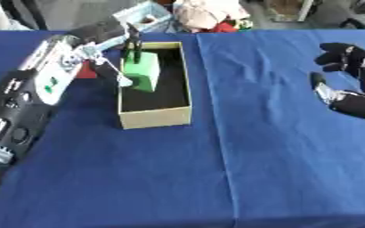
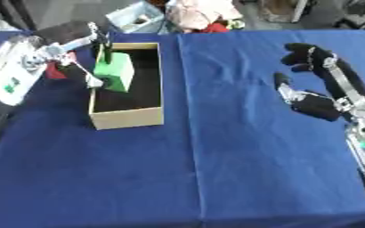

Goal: Pick up objects on the table and place them in the box.

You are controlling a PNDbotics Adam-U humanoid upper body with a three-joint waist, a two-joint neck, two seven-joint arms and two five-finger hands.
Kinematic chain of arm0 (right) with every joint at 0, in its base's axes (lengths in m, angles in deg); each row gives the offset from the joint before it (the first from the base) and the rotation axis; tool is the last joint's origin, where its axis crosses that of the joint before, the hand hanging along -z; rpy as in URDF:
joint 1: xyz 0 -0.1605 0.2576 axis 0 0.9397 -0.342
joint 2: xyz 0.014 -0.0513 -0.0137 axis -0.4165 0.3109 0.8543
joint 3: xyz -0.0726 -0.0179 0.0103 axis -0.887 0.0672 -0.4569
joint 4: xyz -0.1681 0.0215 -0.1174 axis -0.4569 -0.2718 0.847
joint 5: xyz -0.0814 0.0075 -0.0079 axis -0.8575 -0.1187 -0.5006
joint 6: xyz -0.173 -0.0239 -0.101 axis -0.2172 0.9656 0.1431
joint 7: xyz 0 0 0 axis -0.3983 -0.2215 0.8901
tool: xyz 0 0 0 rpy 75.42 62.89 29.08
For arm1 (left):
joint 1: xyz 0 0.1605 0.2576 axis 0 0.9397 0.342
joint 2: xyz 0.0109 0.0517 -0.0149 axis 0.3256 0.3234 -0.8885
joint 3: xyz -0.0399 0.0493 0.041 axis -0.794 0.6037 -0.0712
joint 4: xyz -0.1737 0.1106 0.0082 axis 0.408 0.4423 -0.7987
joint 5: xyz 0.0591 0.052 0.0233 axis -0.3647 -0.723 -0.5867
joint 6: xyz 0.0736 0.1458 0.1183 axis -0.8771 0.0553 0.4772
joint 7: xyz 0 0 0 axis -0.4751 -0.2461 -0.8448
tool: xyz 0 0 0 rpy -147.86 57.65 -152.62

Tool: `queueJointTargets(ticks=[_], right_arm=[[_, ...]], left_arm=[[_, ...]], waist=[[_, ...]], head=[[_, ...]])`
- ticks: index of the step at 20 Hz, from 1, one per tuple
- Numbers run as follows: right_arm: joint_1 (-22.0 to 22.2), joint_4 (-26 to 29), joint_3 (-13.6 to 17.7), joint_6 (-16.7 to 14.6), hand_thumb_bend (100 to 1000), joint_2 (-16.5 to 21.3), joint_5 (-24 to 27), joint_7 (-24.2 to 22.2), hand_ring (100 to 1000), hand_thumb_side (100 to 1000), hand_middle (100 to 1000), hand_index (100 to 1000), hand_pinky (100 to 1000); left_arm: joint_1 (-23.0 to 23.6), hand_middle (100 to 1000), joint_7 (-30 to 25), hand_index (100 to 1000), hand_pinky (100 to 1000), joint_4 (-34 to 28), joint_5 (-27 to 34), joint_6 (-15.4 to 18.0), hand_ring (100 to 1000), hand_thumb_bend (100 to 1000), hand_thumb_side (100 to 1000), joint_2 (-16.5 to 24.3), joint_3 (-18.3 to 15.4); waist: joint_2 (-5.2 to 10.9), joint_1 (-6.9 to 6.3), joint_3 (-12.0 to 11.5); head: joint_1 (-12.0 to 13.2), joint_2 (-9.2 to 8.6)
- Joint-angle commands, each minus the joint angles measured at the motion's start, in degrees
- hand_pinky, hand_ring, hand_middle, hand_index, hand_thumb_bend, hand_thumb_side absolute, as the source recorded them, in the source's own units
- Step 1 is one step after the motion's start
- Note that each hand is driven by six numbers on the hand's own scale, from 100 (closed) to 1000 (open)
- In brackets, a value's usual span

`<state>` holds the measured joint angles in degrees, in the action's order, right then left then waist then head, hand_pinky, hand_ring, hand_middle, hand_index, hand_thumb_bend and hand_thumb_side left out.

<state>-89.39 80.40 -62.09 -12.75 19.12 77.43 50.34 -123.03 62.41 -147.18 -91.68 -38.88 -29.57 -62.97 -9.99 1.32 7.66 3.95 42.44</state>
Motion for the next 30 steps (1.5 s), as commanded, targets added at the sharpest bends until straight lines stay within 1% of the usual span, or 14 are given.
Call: queueJointTargets(ticks=[1, 2, 3, 6, 9, 11, 13, 16, 18, 19, 21, 24, 26, 30], right_arm=[[-0.97, 0.65, 0.27, -0.15, 176, 0.83, 0.40, -0.11, 778, 285, 680, 877, 762], [-0.96, 0.65, 0.29, -0.15, 176, 0.83, 0.41, -0.10, 778, 285, 680, 877, 762], [-0.94, 0.64, 0.32, -0.15, 175, 0.85, 0.41, -0.08, 778, 285, 680, 877, 762], [-0.84, 0.62, 0.42, -0.14, 175, 0.90, 0.41, 0.01, 778, 285, 680, 877, 762], [-0.74, 0.60, 0.52, -0.14, 174, 0.93, 0.39, 0.08, 778, 285, 680, 877, 762], [-0.68, 0.57, 0.58, -0.13, 173, 0.97, 0.35, 0.12, 778, 284, 678, 876, 762], [-0.59, 0.55, 0.67, -0.12, 173, 1.06, 0.33, 0.20, 778, 284, 678, 876, 762], [-0.40, 0.46, 0.80, -0.08, 172, 1.23, 0.29, 0.33, 778, 285, 678, 876, 762], [-0.36, 0.39, 0.82, -0.07, 171, 1.32, 0.26, 0.37, 778, 285, 678, 877, 762], [-0.35, 0.38, 0.82, -0.08, 171, 1.36, 0.25, 0.37, 778, 285, 678, 876, 762], [-0.31, 0.35, 0.84, -0.09, 170, 1.46, 0.23, 0.39, 778, 284, 678, 877, 762], [-0.36, 0.38, 0.82, -0.12, 169, 1.45, 0.24, 0.39, 778, 284, 678, 877, 762], [-0.45, 0.38, 0.77, -0.13, 168, 1.48, 0.26, 0.33, 778, 284, 678, 877, 762], [-0.82, 0.40, 0.56, -0.18, 167, 1.59, 0.26, 0.13, 778, 284, 678, 877, 762]], left_arm=[[-1.33, 537, -1.18, 688, 611, 0.77, -1.23, 1.44, 521, 636, 115, -0.20, 0.49], [-1.25, 542, -2.24, 694, 613, 1.05, -1.16, 1.85, 525, 647, 122, -0.28, 0.59], [-1.13, 567, -3.34, 723, 626, 1.20, -0.84, 2.19, 544, 700, 157, -0.28, 0.57], [-0.87, 601, -5.93, 762, 645, 0.49, 1.47, 2.52, 571, 759, 204, 0.27, 0.27], [-0.89, 612, -8.02, 779, 655, -1.96, 4.35, 2.16, 577, 806, 245, 1.63, 0.04], [-0.83, 616, -8.97, 785, 660, -3.90, 7.67, 1.62, 579, 855, 284, 2.64, -0.40], [-0.81, 617, -10.28, 787, 663, -5.87, 11.73, 0.66, 580, 882, 306, 3.97, -0.89], [-0.98, 607, -11.87, 778, 661, -8.87, 17.83, -1.38, 573, 894, 319, 6.55, -2.20], [-1.25, 591, -11.53, 765, 652, -10.08, 19.64, -3.12, 560, 895, 317, 8.59, -3.66], [-1.33, 586, -10.73, 759, 647, -10.22, 19.79, -3.93, 554, 870, 303, 9.43, -4.39], [-1.73, 587, -6.80, 755, 642, -9.26, 16.46, -6.00, 553, 851, 275, 11.12, -6.30], [-2.27, 589, 0.13, 753, 641, -3.47, 10.80, -8.13, 555, 850, 241, 11.83, -8.22], [-2.85, 596, 3.29, 756, 643, 0.34, 7.55, -7.82, 561, 855, 238, 12.20, -8.77], [-4.04, 606, 7.64, 758, 649, 6.15, 1.00, -5.64, 573, 857, 219, 12.47, -9.61]], waist=[[0.67, 0.01, 0.20], [0.66, 0.02, 0.21], [0.64, 0.03, 0.20], [0.63, 0.05, 0.05], [0.68, 0.05, -0.21], [0.72, 0.08, -0.40], [0.76, 0.09, -0.55], [0.84, 0.04, -0.74], [0.91, -0.01, -0.87], [0.93, -0.03, -0.89], [0.98, -0.09, -0.89], [0.93, -0.15, -0.62], [0.84, -0.20, -0.41], [0.63, -0.48, 0.28]], head=[[0.19, -0.70], [0.16, -0.72], [0.14, -0.77], [-0.04, -0.85], [-0.27, -0.92], [-0.48, -0.95], [-0.69, -0.94], [-0.96, -0.93], [-1.11, -0.96], [-1.17, -0.97], [-1.26, -0.96], [-1.29, -1.12], [-1.32, -1.11], [-1.13, -1.14]])
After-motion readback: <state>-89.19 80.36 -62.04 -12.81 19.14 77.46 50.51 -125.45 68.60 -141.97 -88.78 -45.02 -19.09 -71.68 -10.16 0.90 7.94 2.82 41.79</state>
